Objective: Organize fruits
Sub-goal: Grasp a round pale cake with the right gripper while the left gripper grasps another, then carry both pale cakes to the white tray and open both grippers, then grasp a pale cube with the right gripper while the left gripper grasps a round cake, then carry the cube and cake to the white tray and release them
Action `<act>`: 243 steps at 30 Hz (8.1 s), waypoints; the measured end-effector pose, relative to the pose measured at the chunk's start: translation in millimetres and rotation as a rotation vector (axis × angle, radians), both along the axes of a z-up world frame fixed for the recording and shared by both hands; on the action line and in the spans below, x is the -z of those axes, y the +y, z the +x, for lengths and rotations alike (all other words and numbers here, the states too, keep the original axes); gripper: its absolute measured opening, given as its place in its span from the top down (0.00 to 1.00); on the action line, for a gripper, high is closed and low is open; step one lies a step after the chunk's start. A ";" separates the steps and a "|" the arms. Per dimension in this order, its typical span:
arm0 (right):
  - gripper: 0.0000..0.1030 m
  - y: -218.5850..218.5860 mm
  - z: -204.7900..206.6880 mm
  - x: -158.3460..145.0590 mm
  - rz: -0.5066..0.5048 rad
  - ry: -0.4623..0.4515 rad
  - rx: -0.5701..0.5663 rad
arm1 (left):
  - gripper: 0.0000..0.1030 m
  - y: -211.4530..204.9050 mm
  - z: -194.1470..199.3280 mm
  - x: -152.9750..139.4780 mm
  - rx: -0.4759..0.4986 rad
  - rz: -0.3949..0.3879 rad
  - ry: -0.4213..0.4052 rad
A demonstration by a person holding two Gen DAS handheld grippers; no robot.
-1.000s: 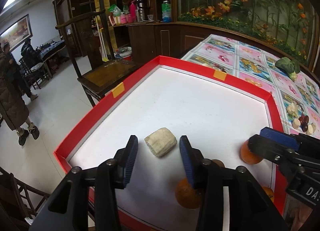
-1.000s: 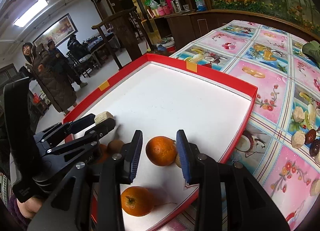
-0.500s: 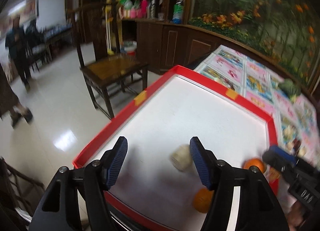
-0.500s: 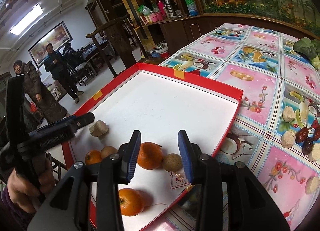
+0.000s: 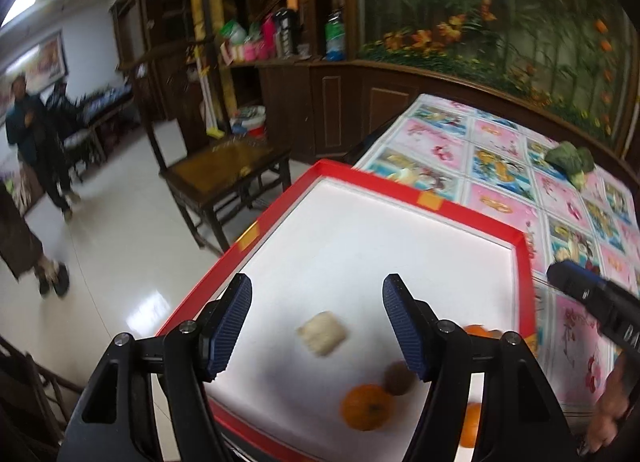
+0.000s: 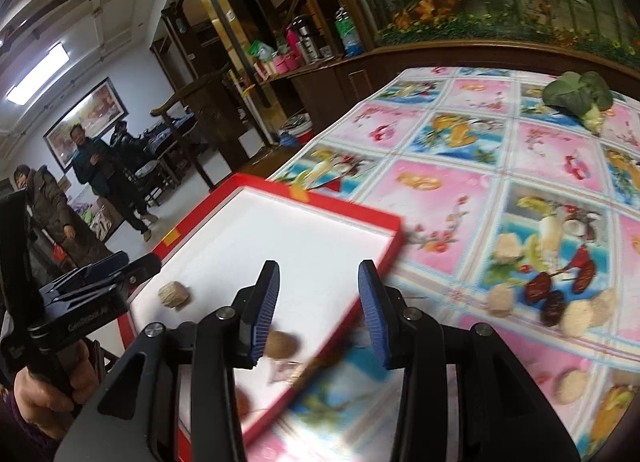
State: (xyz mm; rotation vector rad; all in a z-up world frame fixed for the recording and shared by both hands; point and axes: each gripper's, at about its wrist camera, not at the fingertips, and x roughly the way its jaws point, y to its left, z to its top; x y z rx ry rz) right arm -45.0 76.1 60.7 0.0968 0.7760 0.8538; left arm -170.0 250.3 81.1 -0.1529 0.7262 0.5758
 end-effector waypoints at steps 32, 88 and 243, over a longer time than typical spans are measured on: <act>0.69 -116.1 19.7 47.4 -0.400 -0.025 -0.089 | 0.31 -178.4 100.0 38.0 0.548 0.050 0.183; 0.72 69.3 -38.9 11.3 -0.054 0.062 -0.166 | 0.79 -9.2 -0.3 7.2 0.095 0.099 0.010; 0.80 80.1 -31.5 15.7 0.012 0.126 -0.195 | 0.75 -3.3 4.3 -7.3 0.083 0.053 -0.054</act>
